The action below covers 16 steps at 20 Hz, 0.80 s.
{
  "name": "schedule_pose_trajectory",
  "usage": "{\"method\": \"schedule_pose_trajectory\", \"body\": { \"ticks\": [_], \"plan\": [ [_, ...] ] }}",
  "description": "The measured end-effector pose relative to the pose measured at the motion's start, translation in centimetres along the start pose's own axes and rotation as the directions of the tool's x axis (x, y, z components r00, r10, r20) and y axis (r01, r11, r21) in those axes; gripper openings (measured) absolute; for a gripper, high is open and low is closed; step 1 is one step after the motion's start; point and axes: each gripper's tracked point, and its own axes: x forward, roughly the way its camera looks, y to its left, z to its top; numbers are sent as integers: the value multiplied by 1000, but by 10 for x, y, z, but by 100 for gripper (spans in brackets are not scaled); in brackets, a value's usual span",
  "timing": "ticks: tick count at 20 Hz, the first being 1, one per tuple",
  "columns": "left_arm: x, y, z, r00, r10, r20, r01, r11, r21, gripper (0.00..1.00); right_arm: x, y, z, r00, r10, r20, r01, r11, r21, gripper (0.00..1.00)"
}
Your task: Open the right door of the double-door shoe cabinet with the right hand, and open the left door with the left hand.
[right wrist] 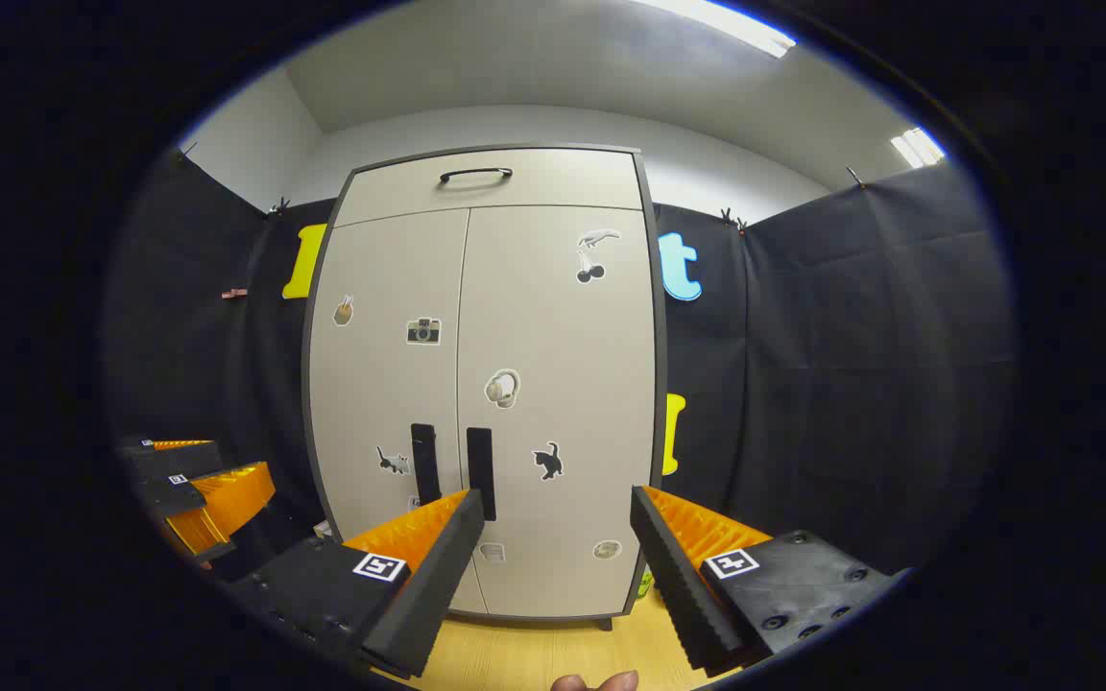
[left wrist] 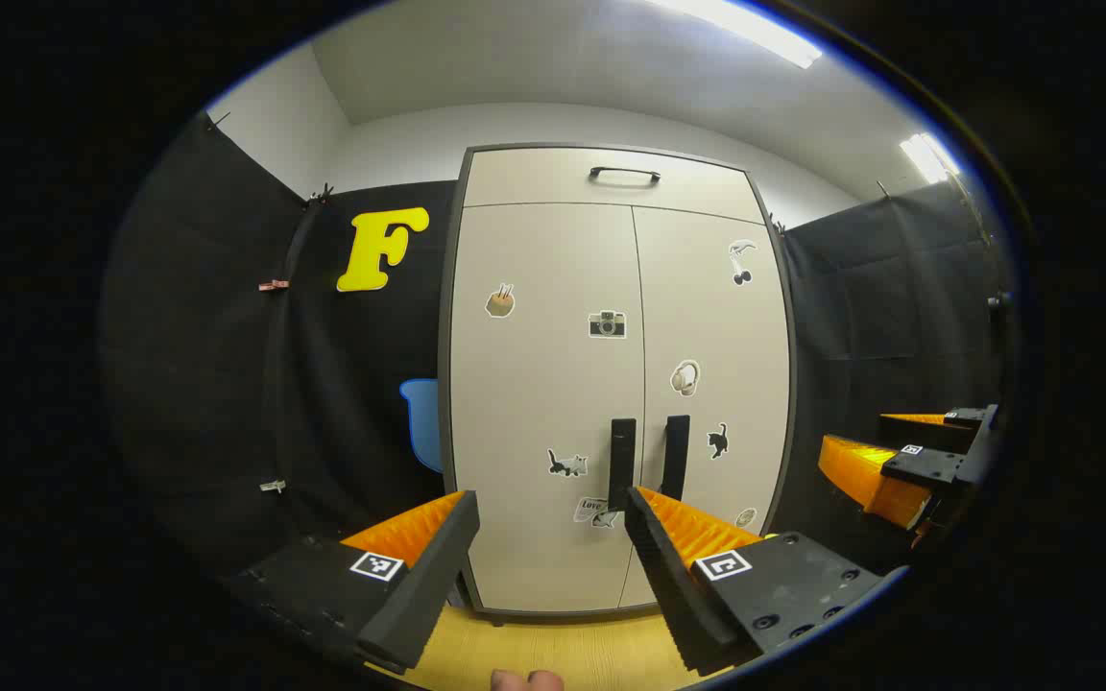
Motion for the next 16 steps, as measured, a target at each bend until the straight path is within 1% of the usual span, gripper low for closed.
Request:
{"method": "schedule_pose_trajectory", "body": {
  "ticks": [16],
  "plan": [
    [4,8,-4,1000,10,-11,-9,1000,4,94,9,11,-5,1000,16,-15,-16,1000,7,96]
  ]
}}
